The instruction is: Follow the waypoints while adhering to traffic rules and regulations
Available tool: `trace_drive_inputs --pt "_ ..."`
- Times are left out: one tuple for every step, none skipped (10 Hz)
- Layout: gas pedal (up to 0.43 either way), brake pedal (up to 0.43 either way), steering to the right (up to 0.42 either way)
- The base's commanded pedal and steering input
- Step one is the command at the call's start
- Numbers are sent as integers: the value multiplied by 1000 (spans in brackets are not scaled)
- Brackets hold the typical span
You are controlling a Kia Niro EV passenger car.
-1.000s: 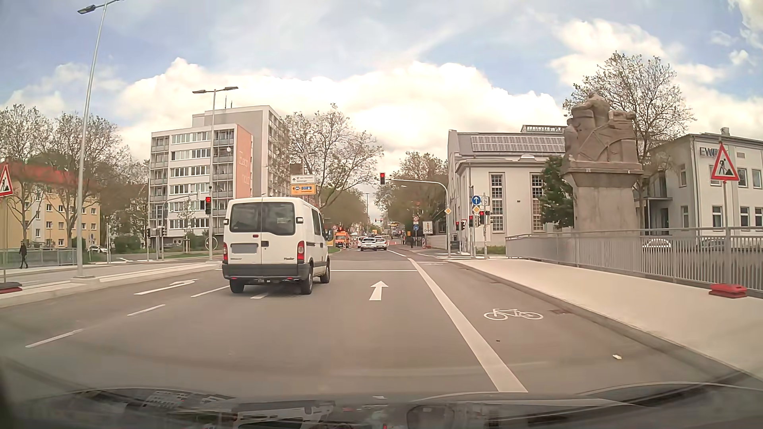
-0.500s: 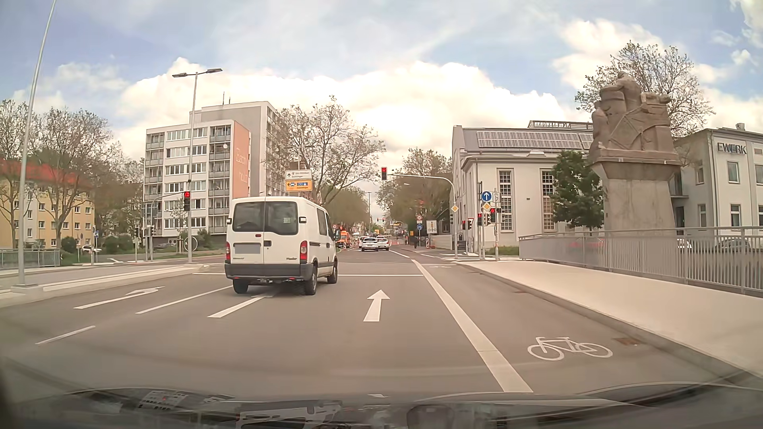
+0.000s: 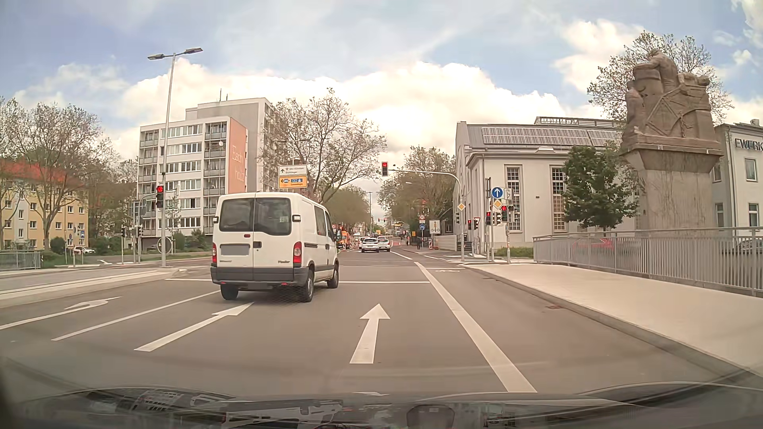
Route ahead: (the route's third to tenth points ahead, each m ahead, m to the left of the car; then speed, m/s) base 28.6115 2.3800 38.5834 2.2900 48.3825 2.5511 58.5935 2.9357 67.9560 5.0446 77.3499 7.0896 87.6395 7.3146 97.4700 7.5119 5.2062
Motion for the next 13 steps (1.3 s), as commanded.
trace_drive_inputs --pt "0 0 0" --pt "0 12 2" --pt "0 49 2" --pt "0 91 3" --pt "0 122 3" --pt "0 140 2" --pt "0 159 3" --pt "0 171 3" --pt "0 183 2" --pt "0 189 2" --pt "0 195 1" --pt "0 195 1" --pt "0 201 1"
